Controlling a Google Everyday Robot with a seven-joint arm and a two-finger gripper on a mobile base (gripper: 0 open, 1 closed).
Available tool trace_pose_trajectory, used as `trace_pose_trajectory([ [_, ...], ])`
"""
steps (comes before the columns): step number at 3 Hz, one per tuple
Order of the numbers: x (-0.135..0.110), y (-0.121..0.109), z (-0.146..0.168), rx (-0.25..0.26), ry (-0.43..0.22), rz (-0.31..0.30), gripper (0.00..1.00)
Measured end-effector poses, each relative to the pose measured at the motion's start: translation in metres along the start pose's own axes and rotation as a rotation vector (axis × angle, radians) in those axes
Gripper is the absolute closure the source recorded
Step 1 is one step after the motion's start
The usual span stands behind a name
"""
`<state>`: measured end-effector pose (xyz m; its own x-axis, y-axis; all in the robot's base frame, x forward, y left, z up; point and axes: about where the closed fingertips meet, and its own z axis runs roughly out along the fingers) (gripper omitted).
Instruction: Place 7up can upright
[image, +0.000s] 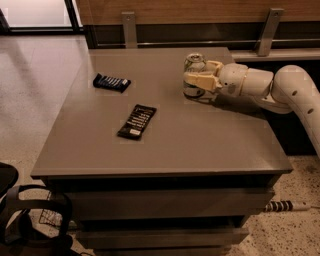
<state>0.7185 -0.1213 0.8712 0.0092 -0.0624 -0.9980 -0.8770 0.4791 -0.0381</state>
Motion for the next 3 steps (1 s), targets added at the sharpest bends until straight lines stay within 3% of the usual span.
trace_pose_trajectory([
  [1, -0.0029, -0.0001, -0.0002, 0.000, 0.000, 0.000, 0.85],
  [3, -0.0052, -0.0001, 0.0000, 0.000, 0.000, 0.000, 0.39],
])
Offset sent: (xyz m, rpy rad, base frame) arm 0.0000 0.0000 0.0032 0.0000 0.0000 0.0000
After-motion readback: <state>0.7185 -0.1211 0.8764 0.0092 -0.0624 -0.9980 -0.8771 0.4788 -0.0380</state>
